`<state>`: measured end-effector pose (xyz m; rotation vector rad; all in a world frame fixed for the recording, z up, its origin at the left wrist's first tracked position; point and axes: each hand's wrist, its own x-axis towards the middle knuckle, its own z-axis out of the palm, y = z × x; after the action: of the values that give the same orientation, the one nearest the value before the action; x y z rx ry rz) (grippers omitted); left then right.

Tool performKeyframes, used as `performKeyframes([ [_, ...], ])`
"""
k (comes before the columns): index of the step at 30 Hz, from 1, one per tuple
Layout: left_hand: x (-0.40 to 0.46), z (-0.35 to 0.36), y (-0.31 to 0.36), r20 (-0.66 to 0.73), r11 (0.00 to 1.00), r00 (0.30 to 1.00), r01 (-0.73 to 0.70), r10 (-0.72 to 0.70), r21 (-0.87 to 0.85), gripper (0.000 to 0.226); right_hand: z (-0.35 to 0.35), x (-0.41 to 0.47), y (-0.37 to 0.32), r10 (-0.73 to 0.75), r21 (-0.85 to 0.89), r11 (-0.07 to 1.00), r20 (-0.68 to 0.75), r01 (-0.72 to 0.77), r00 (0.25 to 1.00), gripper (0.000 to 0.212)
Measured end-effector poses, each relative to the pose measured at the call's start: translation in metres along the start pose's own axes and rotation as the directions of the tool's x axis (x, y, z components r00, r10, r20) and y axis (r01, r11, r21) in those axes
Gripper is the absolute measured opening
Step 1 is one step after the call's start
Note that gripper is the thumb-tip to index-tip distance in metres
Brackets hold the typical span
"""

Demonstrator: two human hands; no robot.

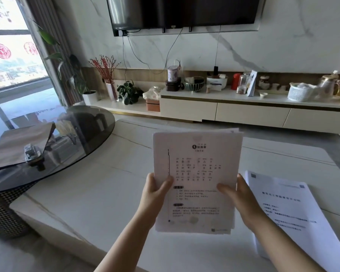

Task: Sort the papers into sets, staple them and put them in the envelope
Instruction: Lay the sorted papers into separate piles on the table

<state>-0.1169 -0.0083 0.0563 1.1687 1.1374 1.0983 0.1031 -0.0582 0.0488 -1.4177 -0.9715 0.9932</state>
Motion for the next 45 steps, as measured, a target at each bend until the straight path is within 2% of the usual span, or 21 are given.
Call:
performKeyframes([
  [3,-0.009,0.001,-0.02,-0.001,0.997,0.998,0.07,-0.07,0.037,0.025,0.01,-0.013,0.025,0.045,-0.036,0.998,0.012,-0.045,0.999,0.033],
  [6,-0.005,0.007,-0.026,-0.06,0.995,0.998,0.011,-0.005,0.099,0.018,0.011,-0.008,0.03,-0.012,-0.061,0.998,-0.021,0.011,1.0,0.027],
  [9,0.001,0.004,-0.018,-0.104,0.998,0.994,-0.031,0.036,0.048,0.02,0.007,-0.006,0.015,-0.06,-0.058,0.997,-0.04,0.058,0.997,0.028],
  [13,-0.008,0.007,-0.028,-0.029,0.997,1.0,0.009,-0.007,0.073,0.029,0.014,-0.011,0.025,-0.06,-0.125,0.99,-0.001,0.06,0.998,0.03],
  [17,-0.005,0.012,-0.022,-0.036,0.996,0.999,-0.027,0.03,0.079,0.028,0.015,-0.009,0.009,-0.127,-0.1,0.987,-0.03,0.124,0.991,0.031],
  [19,-0.003,0.01,-0.018,-0.02,0.997,0.999,-0.04,0.042,0.069,0.026,0.012,-0.007,0.009,-0.085,-0.051,0.995,-0.048,0.082,0.995,0.035],
  [21,-0.007,0.008,-0.024,-0.012,0.996,1.0,0.028,-0.027,0.082,0.021,0.009,-0.009,0.021,-0.014,-0.067,0.998,-0.044,0.011,0.999,0.039],
  [23,-0.012,0.008,-0.037,-0.007,0.99,0.997,0.08,-0.08,0.113,0.018,0.01,-0.013,0.038,0.032,-0.084,0.996,-0.035,-0.035,0.999,0.038],
  [26,-0.014,0.013,-0.049,0.013,0.984,0.996,0.082,-0.085,0.156,0.02,0.017,-0.018,0.05,0.056,-0.096,0.994,-0.043,-0.06,0.997,0.035],
  [30,-0.011,0.015,-0.044,-0.069,0.977,0.99,0.13,-0.12,0.17,0.016,0.016,-0.022,0.043,0.072,-0.073,0.995,-0.05,-0.075,0.996,0.033],
  [33,-0.008,0.008,-0.032,-0.112,0.951,0.988,0.138,-0.111,0.278,0.007,0.002,-0.027,0.035,0.095,-0.149,0.984,-0.01,-0.096,0.995,0.022],
  [36,-0.016,0.002,-0.025,-0.109,0.913,0.984,0.174,-0.143,0.369,0.003,-0.005,-0.039,0.034,0.181,-0.178,0.968,-0.004,-0.179,0.983,0.017],
  [38,-0.022,-0.002,-0.027,-0.166,0.879,0.971,0.229,-0.174,0.419,0.02,-0.001,-0.048,0.046,0.261,-0.181,0.949,-0.008,-0.258,0.965,0.021],
  [41,-0.034,-0.002,-0.034,-0.314,0.858,0.947,0.211,-0.062,0.469,0.045,0.013,-0.062,0.069,0.371,-0.15,0.914,-0.06,-0.376,0.927,0.02],
  [42,-0.04,0.002,-0.036,-0.298,0.878,0.953,0.184,-0.049,0.442,0.045,0.018,-0.067,0.075,0.415,-0.128,0.898,-0.072,-0.421,0.907,0.019],
  [45,-0.059,0.022,-0.052,-0.071,0.884,0.987,0.161,-0.145,0.439,0.041,0.025,-0.077,0.093,0.505,-0.083,0.854,-0.1,-0.513,0.857,0.02],
])
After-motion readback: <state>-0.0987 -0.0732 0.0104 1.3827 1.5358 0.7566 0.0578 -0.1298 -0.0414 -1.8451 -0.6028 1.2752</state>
